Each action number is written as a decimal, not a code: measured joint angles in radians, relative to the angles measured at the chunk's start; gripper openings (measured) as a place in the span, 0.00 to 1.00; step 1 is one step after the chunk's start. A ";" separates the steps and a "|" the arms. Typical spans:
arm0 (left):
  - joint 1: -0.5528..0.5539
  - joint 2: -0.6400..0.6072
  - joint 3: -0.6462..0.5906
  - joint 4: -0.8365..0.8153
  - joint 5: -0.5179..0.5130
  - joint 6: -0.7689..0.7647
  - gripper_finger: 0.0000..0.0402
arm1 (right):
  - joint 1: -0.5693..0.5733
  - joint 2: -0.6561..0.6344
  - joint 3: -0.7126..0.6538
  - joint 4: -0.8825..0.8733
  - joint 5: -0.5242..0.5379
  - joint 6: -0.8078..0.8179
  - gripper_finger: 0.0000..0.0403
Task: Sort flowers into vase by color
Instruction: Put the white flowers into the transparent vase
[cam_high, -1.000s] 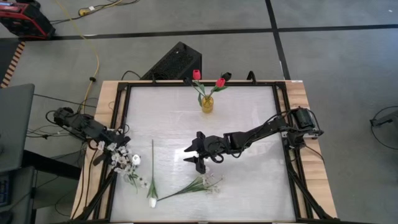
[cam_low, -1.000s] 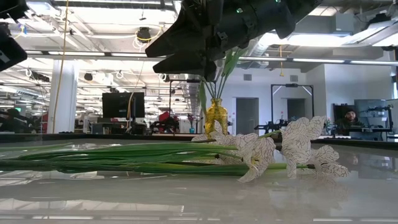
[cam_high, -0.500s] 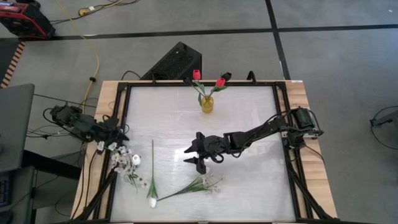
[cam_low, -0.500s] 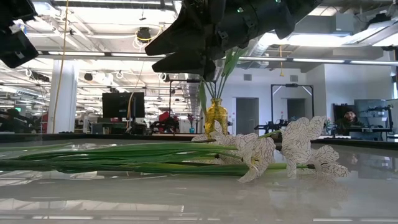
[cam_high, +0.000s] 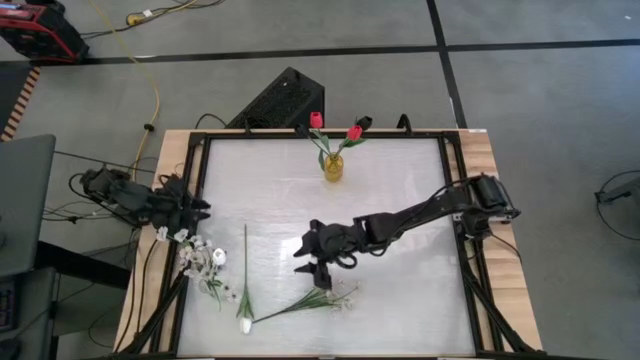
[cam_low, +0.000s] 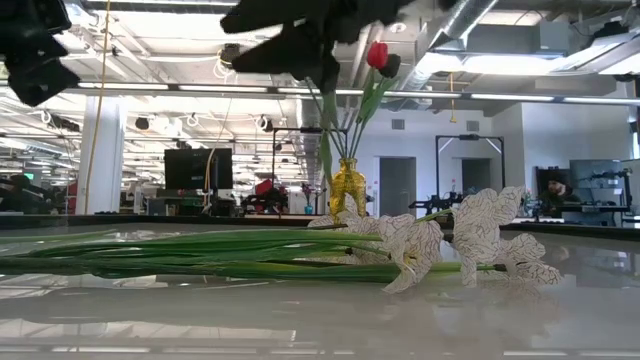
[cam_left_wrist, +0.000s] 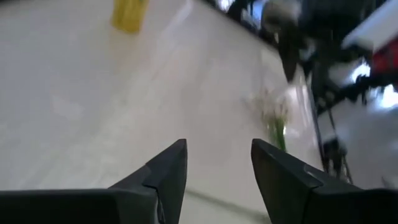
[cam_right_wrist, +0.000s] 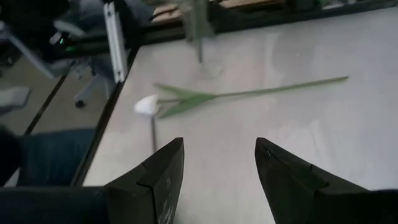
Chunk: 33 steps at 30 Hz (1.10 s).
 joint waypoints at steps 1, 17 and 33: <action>0.000 0.000 0.000 0.026 -0.030 -0.001 0.41 | 0.012 0.000 0.016 -0.031 0.005 0.000 0.56; 0.000 0.000 0.099 0.198 -0.474 0.258 0.38 | 0.202 0.016 0.064 -0.077 0.233 0.051 0.56; 0.000 0.000 0.037 0.203 -0.465 0.279 0.38 | 0.195 0.293 0.101 0.193 0.174 -0.040 0.56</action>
